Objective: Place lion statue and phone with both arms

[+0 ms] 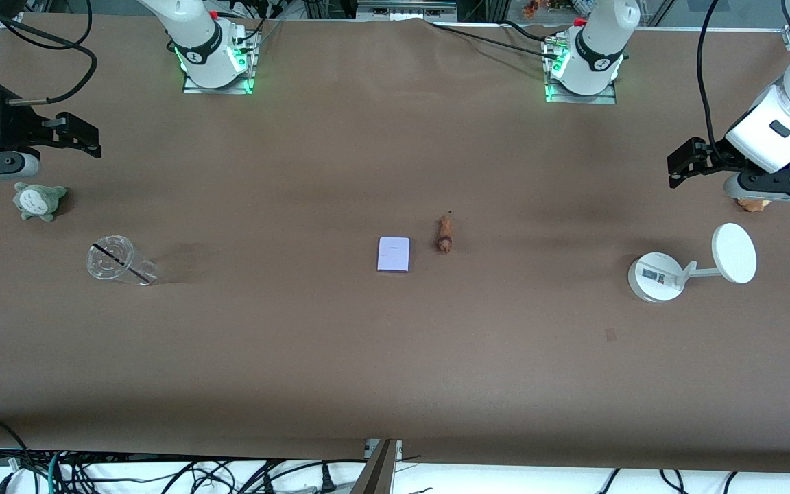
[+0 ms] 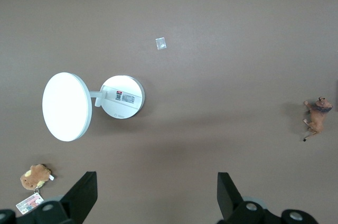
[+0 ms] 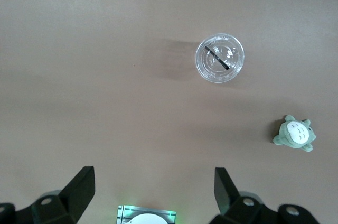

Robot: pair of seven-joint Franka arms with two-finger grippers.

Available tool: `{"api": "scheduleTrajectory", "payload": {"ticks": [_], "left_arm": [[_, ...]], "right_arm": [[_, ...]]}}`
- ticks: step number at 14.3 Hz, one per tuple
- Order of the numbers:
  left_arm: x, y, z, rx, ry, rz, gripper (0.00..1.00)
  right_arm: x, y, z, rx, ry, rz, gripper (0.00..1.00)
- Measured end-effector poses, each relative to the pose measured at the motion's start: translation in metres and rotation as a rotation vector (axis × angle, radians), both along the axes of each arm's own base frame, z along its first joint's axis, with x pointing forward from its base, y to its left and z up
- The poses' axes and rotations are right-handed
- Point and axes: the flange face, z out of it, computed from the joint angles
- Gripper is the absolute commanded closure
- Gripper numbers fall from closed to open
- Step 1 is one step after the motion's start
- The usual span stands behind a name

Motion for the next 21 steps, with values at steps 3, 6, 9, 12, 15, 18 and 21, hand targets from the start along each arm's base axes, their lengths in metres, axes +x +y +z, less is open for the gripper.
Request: {"api": "scheduleTrajectory", "payload": {"ticks": [3, 6, 9, 12, 15, 18, 21], "left_arm": [[0.0, 0.0, 0.0, 0.0, 0.0, 0.0, 0.0], [0.0, 0.0, 0.0, 0.0, 0.0, 0.0, 0.0], [-0.001, 0.0, -0.001, 0.001, 0.006, 0.0, 0.0], [-0.004, 0.0, -0.003, 0.004, 0.034, 0.002, 0.0], [-0.011, -0.004, -0.007, 0.01, 0.092, -0.008, 0.0], [-0.02, -0.031, -0.015, 0.016, 0.156, -0.056, 0.0], [-0.022, -0.071, -0.039, -0.045, 0.228, -0.112, 0.0]], "right_arm": [[0.0, 0.0, 0.0, 0.0, 0.001, -0.002, 0.0], [0.0, 0.001, 0.0, 0.0, 0.0, -0.001, 0.0], [0.0, 0.001, 0.0, 0.001, 0.0, -0.001, 0.0], [0.001, 0.001, -0.002, 0.001, 0.003, -0.001, 0.0], [0.004, 0.001, -0.007, 0.0, 0.012, -0.001, 0.0], [0.004, 0.001, -0.008, 0.0, 0.013, -0.001, 0.0], [0.004, 0.002, -0.008, 0.0, 0.013, 0.0, 0.0]]}}
